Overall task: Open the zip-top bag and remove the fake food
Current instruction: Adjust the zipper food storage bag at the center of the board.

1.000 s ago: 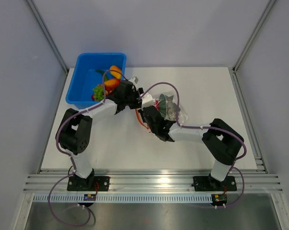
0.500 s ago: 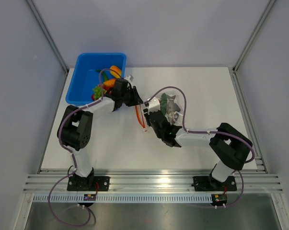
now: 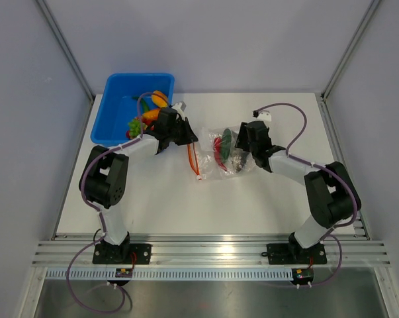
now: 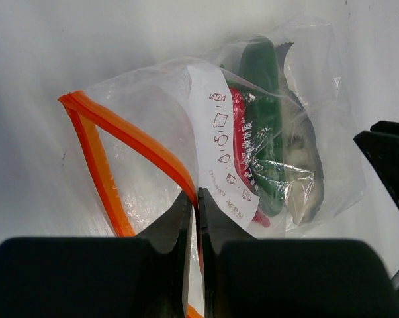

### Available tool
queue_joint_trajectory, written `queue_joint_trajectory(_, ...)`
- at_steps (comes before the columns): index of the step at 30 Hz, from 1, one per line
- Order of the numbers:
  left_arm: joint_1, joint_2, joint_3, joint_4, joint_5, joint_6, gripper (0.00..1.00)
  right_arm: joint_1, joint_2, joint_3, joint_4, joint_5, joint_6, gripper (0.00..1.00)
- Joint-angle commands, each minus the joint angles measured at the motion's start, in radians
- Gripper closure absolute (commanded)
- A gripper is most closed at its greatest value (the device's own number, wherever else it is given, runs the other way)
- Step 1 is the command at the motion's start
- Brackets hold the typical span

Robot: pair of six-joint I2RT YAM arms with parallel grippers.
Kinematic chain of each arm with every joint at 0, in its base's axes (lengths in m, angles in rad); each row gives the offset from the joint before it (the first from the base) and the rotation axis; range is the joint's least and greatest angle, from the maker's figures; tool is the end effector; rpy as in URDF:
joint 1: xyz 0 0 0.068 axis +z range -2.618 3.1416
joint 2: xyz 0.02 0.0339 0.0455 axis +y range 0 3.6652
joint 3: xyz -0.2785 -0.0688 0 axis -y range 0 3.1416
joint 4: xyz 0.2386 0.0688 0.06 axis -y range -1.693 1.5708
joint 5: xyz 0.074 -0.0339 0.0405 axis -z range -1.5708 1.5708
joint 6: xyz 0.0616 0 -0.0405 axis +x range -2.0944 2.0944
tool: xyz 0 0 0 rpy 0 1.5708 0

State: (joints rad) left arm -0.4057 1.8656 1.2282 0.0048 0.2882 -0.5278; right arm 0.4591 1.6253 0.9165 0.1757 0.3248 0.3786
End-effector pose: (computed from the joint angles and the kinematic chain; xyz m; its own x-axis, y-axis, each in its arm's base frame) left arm 0.3934 -0.1880 0.2075 -0.7660 -0.1965 -0.6121 0.2353 0.8004 -0.5514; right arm 0.3398 0.1461 0.2145 -0.4875 0.1498 -0.8602 0.0071 0.9858 0.1676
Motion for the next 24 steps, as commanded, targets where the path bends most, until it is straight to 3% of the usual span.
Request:
queue_joint_trajectory(1,-0.005,-0.014,-0.001,0.069,0.016,0.025,0.93,-0.048,0.039,0.074,-0.097,-0.135,0.078,0.35)
queue_joint_trajectory(9,-0.007,-0.019,0.001,0.077,0.035,0.043,1.0,-0.125,0.094,0.094,-0.125,-0.246,0.103,0.39)
queue_joint_trajectory(12,-0.007,-0.019,-0.001,0.078,0.035,0.04,1.0,-0.14,0.111,0.104,-0.131,-0.277,0.111,0.49)
queue_joint_trajectory(15,-0.007,-0.02,-0.006,0.084,0.026,0.046,1.0,-0.142,0.114,0.111,-0.13,-0.288,0.111,0.73)
queue_joint_trajectory(16,-0.008,-0.023,-0.009,0.089,0.023,0.048,1.0,-0.142,0.114,0.111,-0.127,-0.296,0.105,0.87)
queue_joint_trajectory(17,-0.008,-0.023,-0.012,0.096,0.019,0.049,1.0,-0.142,0.111,0.113,-0.121,-0.3,0.1,0.94)
queue_joint_trajectory(19,-0.008,-0.023,-0.022,0.115,0.012,0.049,1.0,-0.142,0.101,0.111,-0.119,-0.293,0.095,1.0)
queue_joint_trajectory(24,-0.007,-0.028,-0.045,0.162,0.022,0.034,1.0,-0.14,0.007,0.07,-0.102,-0.253,0.082,1.0)
